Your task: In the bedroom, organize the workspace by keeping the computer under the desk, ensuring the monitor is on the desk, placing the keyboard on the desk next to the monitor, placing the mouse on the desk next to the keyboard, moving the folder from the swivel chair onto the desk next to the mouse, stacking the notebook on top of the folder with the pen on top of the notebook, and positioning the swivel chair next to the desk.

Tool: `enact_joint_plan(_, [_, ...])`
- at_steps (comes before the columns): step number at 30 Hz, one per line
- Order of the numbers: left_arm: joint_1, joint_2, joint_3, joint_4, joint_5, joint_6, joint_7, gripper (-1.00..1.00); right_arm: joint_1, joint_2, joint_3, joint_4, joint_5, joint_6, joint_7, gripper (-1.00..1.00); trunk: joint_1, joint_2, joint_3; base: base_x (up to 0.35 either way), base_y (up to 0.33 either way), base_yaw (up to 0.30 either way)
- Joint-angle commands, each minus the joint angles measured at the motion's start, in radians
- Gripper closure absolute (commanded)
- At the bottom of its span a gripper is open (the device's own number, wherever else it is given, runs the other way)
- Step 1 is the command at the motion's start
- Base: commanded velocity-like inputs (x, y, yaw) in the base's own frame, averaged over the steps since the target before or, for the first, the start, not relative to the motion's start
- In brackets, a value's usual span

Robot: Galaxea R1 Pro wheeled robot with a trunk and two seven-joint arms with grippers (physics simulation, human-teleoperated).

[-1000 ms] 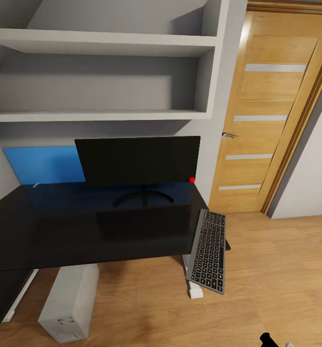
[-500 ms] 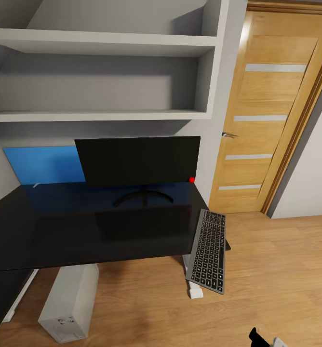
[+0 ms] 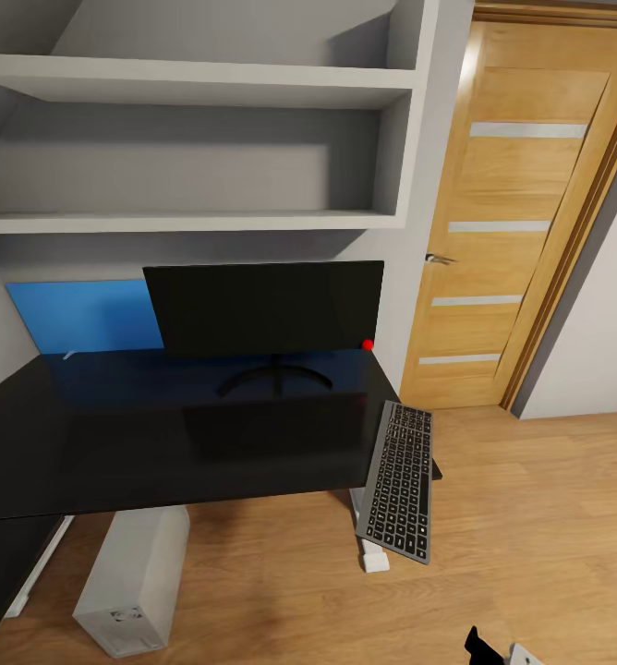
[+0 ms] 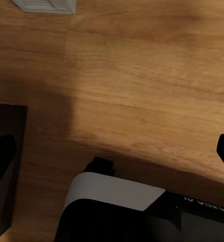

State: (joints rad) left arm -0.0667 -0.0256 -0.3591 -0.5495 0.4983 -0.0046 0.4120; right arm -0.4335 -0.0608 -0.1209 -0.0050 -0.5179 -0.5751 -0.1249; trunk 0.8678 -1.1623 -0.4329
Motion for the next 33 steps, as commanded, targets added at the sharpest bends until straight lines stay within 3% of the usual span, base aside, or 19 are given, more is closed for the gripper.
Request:
enact_joint_plan(1, [-0.001,0.001,-0.008,-0.001,0.009,0.0,0.008,-1.0,-0.001,0.0,-0.008,0.0,0.01,-0.002,-0.004,-1.0,0.0,-0.001,-0.001,0.0,0.0,0.0])
enact_joint_plan(17, [-0.001,0.001,-0.008,-0.001,0.009,-0.001,0.008,-1.0,-0.001,0.001,-0.008,0.002,0.011,-0.002,-0.004,-1.0,0.0,-0.001,-0.001,0.009,0.0,0.0])
enact_joint_plan(26, [-0.001,0.001,-0.008,-0.001,0.009,-0.002,0.008,-1.0,-0.001,-0.003,-0.009,0.001,0.012,-0.002,-0.004,-1.0,0.0,-0.001,-0.001,0.203,-0.025,0.0])
enact_joint_plan(33, [-0.001,0.001,-0.008,-0.001,0.009,-0.002,0.008,-1.0,-0.001,-0.004,-0.009,0.0,0.011,-0.002,-0.004,-1.0,0.0,-0.001,-0.001,0.148,-0.211,0.0])
